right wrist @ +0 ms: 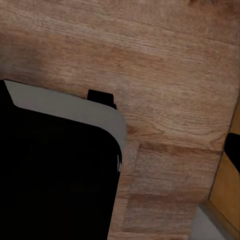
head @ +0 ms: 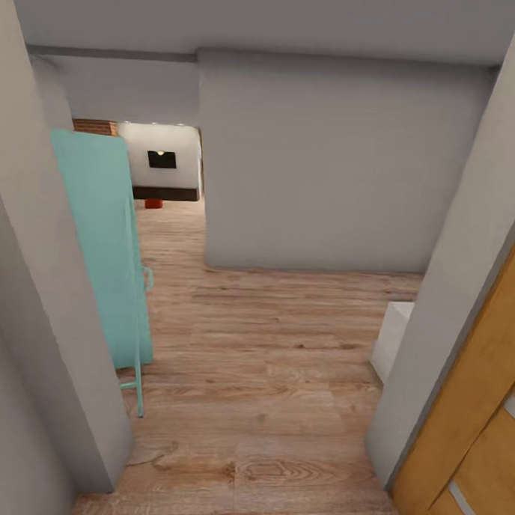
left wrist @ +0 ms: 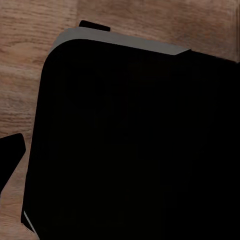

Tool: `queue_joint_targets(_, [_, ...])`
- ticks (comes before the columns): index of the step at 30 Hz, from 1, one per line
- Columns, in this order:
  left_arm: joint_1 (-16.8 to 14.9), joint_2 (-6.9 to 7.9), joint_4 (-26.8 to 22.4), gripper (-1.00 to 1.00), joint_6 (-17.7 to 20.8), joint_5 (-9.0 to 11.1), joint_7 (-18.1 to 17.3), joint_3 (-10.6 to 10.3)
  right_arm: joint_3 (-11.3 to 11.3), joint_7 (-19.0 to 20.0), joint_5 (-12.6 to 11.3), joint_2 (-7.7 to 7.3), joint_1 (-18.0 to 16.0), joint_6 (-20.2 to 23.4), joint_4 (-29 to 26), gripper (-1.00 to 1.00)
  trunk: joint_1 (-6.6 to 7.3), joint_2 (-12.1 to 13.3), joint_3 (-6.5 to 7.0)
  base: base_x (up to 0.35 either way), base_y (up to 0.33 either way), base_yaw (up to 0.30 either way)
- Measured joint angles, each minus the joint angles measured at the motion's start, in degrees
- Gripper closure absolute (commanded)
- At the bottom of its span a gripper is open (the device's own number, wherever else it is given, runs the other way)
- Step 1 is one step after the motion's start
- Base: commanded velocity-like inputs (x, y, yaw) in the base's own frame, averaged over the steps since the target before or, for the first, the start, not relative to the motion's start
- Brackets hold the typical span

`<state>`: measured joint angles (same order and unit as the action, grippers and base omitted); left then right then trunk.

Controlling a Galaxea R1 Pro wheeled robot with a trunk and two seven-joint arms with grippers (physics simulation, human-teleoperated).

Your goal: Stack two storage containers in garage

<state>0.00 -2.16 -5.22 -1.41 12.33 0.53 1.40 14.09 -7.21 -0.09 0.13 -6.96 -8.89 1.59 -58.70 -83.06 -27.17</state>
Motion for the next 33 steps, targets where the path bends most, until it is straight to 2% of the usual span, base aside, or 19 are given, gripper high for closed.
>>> queue_joint_targets(23, [0.0,-0.05,0.1,-1.0,-0.6,-0.5,-0.1,-0.2,-0.3,0.5,-0.6,0.26,0.0,-0.3,0.0,-1.0,0.0,0.0,0.0,0.324,0.0,0.0])
queue_joint_targets(33, [0.0,-0.02,0.0,-1.0,-0.7,-0.3,-0.1,-0.1,-0.4,0.5,-0.6,0.31,0.0,0.2,0.0,-1.0,0.0,0.0,0.0,0.324,0.0,-0.065])
